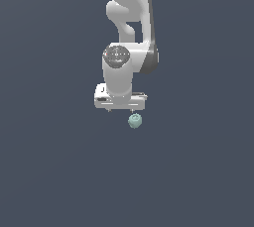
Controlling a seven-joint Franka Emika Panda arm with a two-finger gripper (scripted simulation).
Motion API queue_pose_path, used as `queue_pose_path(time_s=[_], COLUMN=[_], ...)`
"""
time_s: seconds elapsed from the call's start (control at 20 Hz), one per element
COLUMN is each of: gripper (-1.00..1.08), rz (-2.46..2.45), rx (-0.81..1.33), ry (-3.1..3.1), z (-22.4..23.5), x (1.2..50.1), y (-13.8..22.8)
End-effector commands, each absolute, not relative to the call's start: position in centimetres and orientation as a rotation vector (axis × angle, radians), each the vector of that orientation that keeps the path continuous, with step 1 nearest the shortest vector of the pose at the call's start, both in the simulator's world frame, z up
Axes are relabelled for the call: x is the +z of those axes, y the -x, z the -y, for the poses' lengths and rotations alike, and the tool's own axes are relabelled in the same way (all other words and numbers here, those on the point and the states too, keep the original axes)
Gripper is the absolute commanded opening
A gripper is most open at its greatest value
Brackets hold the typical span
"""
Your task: Pick up the object and move it to a goal position.
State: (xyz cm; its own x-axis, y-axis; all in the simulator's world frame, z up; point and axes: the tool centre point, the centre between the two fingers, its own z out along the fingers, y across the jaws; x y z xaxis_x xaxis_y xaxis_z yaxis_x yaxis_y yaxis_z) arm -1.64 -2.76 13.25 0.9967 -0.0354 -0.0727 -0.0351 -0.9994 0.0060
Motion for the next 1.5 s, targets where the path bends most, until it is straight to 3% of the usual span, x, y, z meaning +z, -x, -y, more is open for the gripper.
queue_pose_path(time_s=[0.0,0.55,1.45], gripper=[1.0,1.0,1.0], rz=[0.055,0.022,0.291], rx=[-0.114,-0.151,-0.113], ry=[-3.134,-3.11,-3.099], z=[2.8,5.0,2.8], x=[13.3,12.8,12.0], y=[1.6,2.4,2.1])
